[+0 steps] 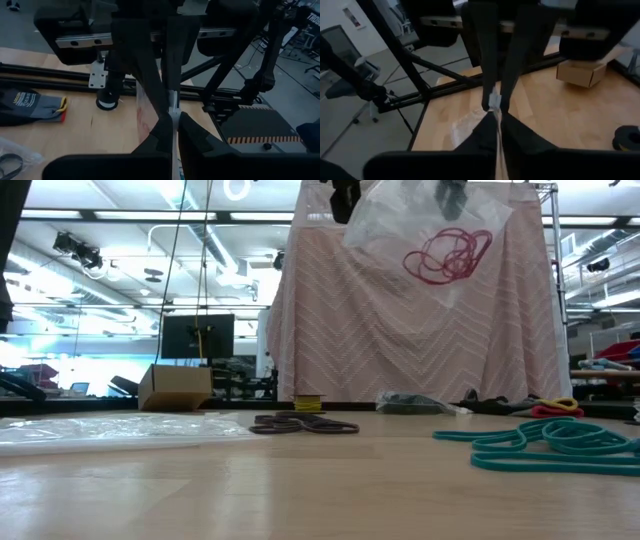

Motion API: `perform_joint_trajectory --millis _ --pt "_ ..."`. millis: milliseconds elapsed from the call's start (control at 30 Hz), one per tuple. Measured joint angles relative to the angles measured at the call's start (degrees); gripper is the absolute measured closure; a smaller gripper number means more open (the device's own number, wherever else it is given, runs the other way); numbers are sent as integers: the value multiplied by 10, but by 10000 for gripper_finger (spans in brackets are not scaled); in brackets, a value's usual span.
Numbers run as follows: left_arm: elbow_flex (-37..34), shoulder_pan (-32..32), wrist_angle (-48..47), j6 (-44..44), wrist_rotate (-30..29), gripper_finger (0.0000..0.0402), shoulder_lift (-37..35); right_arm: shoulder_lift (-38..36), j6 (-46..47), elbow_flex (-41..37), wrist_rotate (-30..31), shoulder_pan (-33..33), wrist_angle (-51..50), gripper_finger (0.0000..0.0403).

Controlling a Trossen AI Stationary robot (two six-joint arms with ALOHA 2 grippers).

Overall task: Sort rubber bands
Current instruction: Close the transparent zip bag

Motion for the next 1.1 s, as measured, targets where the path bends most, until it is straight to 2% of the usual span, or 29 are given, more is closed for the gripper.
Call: perform_joint_trajectory --millis 333,667,1100 --pt "0 0 -50 14 -3 387 0 -2 11 0 -5 2 35 403" --pt "0 0 -40 15 -2 387 0 -2 10 0 5 0 31 399" --pt "0 -1 -13 13 11 387 0 -3 32 0 -19 -1 43 287"
